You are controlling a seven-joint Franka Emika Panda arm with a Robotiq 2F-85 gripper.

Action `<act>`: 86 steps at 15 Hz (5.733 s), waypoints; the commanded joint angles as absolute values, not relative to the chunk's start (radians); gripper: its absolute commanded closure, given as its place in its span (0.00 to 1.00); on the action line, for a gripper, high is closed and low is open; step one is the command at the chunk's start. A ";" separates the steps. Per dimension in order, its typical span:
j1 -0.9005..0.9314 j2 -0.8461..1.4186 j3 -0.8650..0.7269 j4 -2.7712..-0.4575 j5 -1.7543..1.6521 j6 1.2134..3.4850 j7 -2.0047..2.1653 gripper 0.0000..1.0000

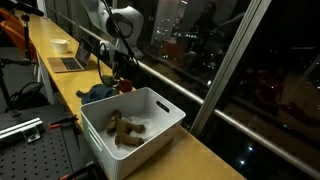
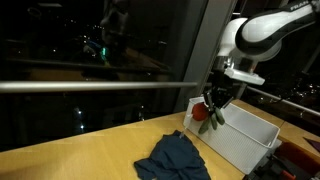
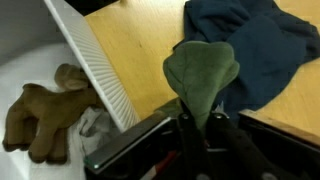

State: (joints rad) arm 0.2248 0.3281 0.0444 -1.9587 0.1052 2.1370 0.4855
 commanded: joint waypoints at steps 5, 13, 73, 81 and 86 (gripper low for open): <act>0.061 -0.023 -0.019 -2.079 0.115 2.073 0.430 0.97; -0.017 -0.067 -0.026 -2.112 0.115 2.058 0.415 0.28; 0.313 0.695 0.100 -1.552 -0.015 2.001 0.436 1.00; 0.339 0.729 0.109 -1.567 -0.030 2.014 0.415 0.30; 0.356 0.792 0.119 -1.533 -0.027 2.006 0.391 0.00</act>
State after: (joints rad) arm 0.3485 0.7543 0.1130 -1.5702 -0.0444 2.0204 0.4251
